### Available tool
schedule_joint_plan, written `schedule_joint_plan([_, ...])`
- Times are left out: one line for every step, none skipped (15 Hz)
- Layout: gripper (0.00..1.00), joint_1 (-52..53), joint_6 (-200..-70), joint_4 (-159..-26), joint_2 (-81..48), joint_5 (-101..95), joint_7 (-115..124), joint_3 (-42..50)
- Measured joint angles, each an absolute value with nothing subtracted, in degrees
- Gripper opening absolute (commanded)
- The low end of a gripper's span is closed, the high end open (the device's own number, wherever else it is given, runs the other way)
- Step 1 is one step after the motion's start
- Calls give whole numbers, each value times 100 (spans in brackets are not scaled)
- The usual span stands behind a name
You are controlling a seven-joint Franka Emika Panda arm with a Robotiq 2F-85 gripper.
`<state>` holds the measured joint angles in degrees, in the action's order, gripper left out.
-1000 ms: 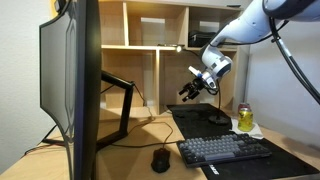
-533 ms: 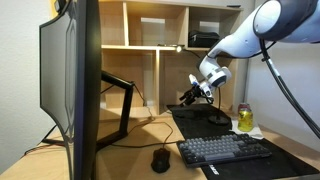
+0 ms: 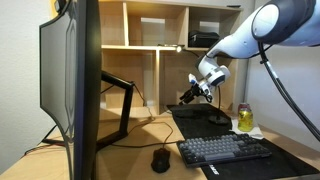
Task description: Turn off the desk lamp
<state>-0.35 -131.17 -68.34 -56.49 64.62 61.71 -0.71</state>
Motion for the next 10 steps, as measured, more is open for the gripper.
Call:
schedule_joint_plan([100,-11,-13138,-6843,-5649,6331,6427,-34])
schedule_joint_plan([100,20,-13159,-6849,-5649,6176,6691,14])
schedule_joint_plan([100,59,-13216,-6851,-5648,5991,6931,69])
schedule_joint_plan([100,102,-13316,-6853,-5648,5812,7150,123])
schedule_joint_plan([100,133,-13393,-6852,-5648,5666,7313,155])
schedule_joint_plan([100,156,-13477,-6853,-5648,5516,7447,176])
schedule_joint_plan([100,169,-13549,-6853,-5648,5406,7549,181])
schedule_joint_plan([100,165,-13602,-6853,-5648,5391,7565,158])
schedule_joint_plan([100,133,-13741,-6848,-5652,5456,7459,62])
schedule_joint_plan([100,90,-13872,-6845,-5652,5505,7338,-54])
